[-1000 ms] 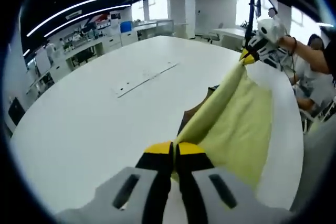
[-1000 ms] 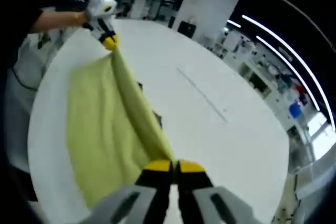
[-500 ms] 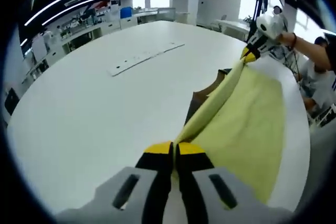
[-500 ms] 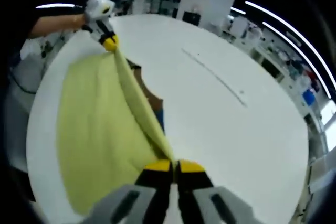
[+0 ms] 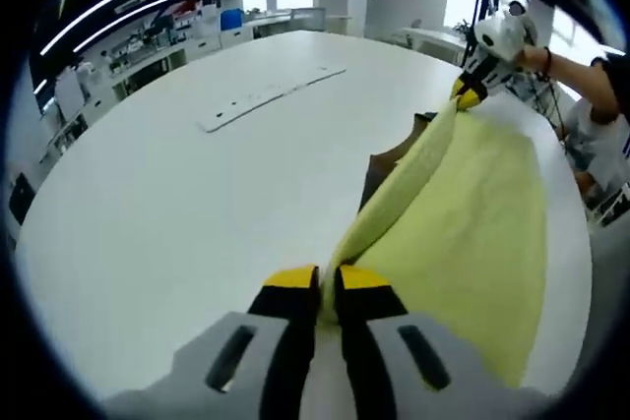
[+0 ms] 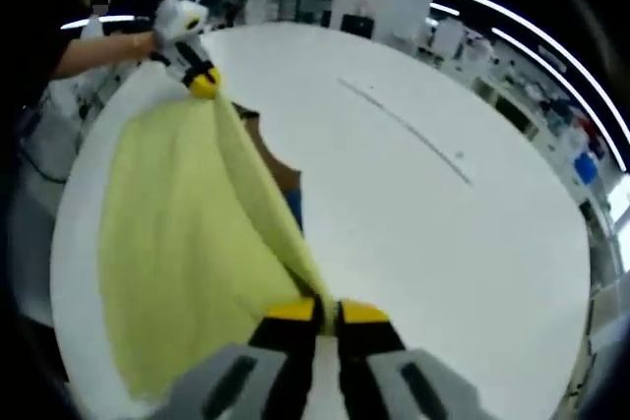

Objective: Fold the garment on the visible template until the final outline fits inside the template.

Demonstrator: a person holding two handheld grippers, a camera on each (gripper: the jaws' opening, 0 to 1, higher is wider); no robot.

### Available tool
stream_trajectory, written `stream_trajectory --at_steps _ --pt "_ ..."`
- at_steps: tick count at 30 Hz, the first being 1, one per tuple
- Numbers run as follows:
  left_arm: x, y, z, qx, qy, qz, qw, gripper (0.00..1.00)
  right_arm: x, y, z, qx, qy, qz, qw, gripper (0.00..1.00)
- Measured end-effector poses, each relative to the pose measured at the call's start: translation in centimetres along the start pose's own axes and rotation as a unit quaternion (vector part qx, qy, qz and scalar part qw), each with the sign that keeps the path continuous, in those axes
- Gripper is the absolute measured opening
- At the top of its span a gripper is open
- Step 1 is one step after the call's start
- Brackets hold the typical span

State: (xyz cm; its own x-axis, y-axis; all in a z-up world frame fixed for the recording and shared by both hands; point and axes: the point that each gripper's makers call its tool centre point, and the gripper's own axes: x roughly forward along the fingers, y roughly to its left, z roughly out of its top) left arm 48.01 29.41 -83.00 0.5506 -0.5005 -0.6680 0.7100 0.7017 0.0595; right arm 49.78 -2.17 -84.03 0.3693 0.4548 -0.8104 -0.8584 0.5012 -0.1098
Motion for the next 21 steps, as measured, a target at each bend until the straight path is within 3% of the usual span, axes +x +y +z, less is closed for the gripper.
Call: stream_trajectory --at_steps 3,7,16,21 --pt "-0.7 -0.1 -0.1 -0.011 0.0 0.003 0.9999 0.12 -0.8 -0.3 0.2 0.005 -0.005 -0.011 0.9999 0.14" --pt "-1.9 0.2 0.3 0.005 -0.016 0.004 0.9998 0.12 -1.9 0.4 1.4 0.004 -0.033 -0.008 0.9994 0.21" --pt "-2.7 -0.5 -0.7 0.067 0.013 0.0 0.9977 0.13 -2.6 1.1 1.8 -0.032 -0.042 -0.008 0.9986 0.16" --pt "-2.2 -0.2 -1.6 0.094 0.029 -0.001 0.9951 0.13 -1.6 0.9 0.6 -0.049 -0.022 -0.008 0.9986 0.19"
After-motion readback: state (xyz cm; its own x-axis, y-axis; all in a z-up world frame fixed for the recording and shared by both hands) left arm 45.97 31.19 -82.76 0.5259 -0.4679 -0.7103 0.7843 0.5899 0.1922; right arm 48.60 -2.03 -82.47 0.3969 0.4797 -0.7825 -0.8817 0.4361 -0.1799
